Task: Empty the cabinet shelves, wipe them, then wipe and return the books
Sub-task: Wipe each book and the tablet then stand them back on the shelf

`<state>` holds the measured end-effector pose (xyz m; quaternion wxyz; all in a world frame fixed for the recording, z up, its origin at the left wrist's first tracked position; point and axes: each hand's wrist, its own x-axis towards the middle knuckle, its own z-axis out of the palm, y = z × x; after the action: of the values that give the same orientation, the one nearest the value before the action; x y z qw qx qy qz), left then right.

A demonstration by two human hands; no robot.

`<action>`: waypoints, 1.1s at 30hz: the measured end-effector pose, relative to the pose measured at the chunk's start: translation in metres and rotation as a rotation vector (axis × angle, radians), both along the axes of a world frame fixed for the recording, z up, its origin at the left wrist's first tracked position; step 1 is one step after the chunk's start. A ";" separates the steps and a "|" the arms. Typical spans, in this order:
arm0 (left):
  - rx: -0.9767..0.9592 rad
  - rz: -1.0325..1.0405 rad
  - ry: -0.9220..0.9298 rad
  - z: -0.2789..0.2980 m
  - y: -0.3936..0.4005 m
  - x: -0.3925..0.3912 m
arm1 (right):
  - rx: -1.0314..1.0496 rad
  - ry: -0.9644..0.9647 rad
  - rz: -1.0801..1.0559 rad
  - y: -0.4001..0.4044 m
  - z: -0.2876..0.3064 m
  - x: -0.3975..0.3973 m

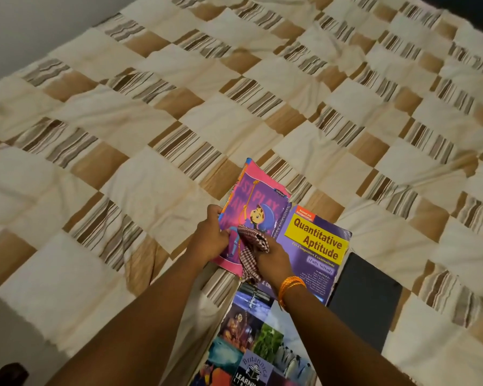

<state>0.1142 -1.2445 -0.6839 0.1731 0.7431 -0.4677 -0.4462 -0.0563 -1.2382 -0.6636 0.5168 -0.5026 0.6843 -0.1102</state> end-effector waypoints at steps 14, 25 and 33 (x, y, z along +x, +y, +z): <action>-0.199 0.401 0.453 0.141 0.069 -0.002 | -0.110 -0.456 -0.356 0.034 0.145 -0.040; -0.389 0.725 0.658 0.280 0.212 -0.034 | -0.007 -0.717 -0.271 0.112 0.272 -0.069; -0.501 0.959 0.651 0.330 0.312 -0.045 | 0.019 -0.847 0.026 0.168 0.318 -0.058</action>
<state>0.0691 -0.9323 -0.3536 0.6560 0.6332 -0.0960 -0.3993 -0.1143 -1.0706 -0.3454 0.7583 -0.4166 0.4060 -0.2943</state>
